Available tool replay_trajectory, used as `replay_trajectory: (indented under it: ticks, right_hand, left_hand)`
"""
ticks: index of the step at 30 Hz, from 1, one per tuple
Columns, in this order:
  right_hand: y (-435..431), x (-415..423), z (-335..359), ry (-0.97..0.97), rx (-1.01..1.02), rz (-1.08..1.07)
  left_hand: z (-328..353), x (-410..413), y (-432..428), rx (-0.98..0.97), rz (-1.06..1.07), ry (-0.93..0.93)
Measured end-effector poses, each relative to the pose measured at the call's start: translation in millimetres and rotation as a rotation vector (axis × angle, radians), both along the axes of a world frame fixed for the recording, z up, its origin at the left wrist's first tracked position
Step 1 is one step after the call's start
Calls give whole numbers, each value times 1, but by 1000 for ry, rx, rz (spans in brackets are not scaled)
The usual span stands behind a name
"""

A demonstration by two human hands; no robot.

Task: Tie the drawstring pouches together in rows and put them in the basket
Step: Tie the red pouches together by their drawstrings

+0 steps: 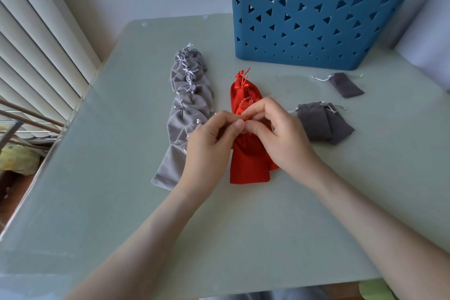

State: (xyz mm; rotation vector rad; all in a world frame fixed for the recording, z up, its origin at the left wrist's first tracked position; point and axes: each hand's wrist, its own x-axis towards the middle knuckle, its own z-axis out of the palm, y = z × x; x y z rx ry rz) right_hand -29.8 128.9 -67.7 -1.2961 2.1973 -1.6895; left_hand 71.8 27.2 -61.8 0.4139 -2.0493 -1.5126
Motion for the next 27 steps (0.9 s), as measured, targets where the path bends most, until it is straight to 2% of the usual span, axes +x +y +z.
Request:
replay_trajectory:
  ticks: [5, 9, 14, 16, 20, 27]
  right_hand:
    - [0, 0, -1, 51, -38, -44]
    - [-1, 1, -1, 235, -34, -58]
    - [-4, 1, -6, 428, 17, -48]
    - [-3, -1, -5, 441, 24, -37]
    - [-3, -4, -5, 429, 37, -43]
    - [-1, -6, -5, 351, 77, -9]
  left_hand:
    - [1, -2, 2, 120, 22, 2]
    - [2, -3, 1, 195, 47, -22]
    - [6, -4, -2, 410, 31, -119]
    - [10, -4, -3, 448, -32, -139]
    - [13, 0, -3, 386, -112, -109]
    - [8, -2, -7, 414, -116, -168]
